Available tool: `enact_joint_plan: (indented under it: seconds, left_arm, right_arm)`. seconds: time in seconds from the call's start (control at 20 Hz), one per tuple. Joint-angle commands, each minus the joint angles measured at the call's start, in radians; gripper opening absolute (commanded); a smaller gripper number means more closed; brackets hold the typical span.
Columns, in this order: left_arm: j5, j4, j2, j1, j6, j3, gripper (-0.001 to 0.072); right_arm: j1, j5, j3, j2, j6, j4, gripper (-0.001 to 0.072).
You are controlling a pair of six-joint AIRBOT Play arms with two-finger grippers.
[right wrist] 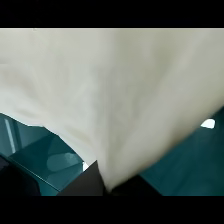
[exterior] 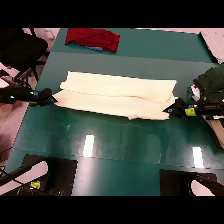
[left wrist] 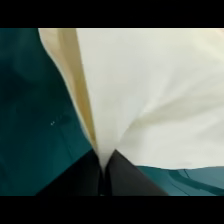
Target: Fold the shirts.
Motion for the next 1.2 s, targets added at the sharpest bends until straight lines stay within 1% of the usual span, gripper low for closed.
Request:
enact_joint_plan:
  seconds: [0.0, 0.15, 0.35, 0.4, 0.5, 0.6, 0.7, 0.75, 0.85, 0.95, 1.0, 1.05, 1.1, 1.15]
  left_arm:
    - [-0.047, 0.017, 0.071, -0.001, -0.032, 0.079, 0.0022]
    - [-0.039, -0.013, 0.071, -0.002, -0.039, 0.078, 0.0022]
    - [0.099, -0.022, 0.069, -0.002, -0.064, 0.078, 0.0022]
    - [0.127, -0.024, 0.061, -0.002, -0.074, 0.079, 0.0022]
    - [0.166, -0.024, 0.014, -0.023, -0.071, 0.078, 0.0022]
    - [0.223, -0.025, -0.064, -0.086, -0.068, 0.079, 0.0022]
    - [0.333, -0.028, -0.145, -0.165, -0.076, 0.080, 0.0022]
    - [0.394, -0.030, -0.180, -0.191, -0.093, 0.080, 0.0022]
    - [0.501, -0.029, -0.229, -0.213, -0.130, 0.079, 0.0022]
    - [0.575, -0.028, -0.262, -0.213, -0.133, 0.080, 0.0022]
    - [0.600, -0.026, -0.275, -0.213, -0.133, 0.079, 0.0023]
    - [0.621, -0.024, -0.280, -0.212, -0.133, 0.079, 0.0023]
    - [0.639, -0.020, -0.280, -0.213, -0.133, 0.080, 0.0024]
    - [0.649, -0.019, -0.280, -0.209, -0.132, 0.085, 0.0025]
  right_arm:
    - [0.000, -0.058, 0.001, 0.072, 0.033, 0.001, 0.0021]
    - [0.030, -0.171, 0.002, 0.032, 0.051, 0.012, 0.0021]
    - [0.089, -0.340, 0.010, -0.075, 0.052, 0.090, 0.0022]
    - [0.103, -0.367, 0.025, -0.105, 0.052, 0.088, 0.0021]
    - [0.120, -0.394, 0.073, -0.164, 0.053, 0.089, 0.0021]
    - [0.129, -0.404, 0.142, -0.231, 0.056, 0.087, 0.0021]
    - [0.128, -0.412, 0.215, -0.301, 0.060, 0.085, 0.0021]
    - [0.127, -0.412, 0.248, -0.338, 0.070, 0.083, 0.0021]
    - [0.117, -0.399, 0.307, -0.413, 0.086, 0.078, 0.0021]
    - [0.106, -0.364, 0.352, -0.486, 0.086, 0.077, 0.0026]
    - [0.096, -0.343, 0.369, -0.516, 0.086, 0.078, 0.0119]
    - [0.088, -0.322, 0.382, -0.534, 0.086, 0.078, 0.0288]
    - [0.072, -0.303, 0.392, -0.543, 0.085, 0.076, 0.0396]
    - [0.054, -0.297, 0.391, -0.536, 0.082, 0.072, 0.0407]
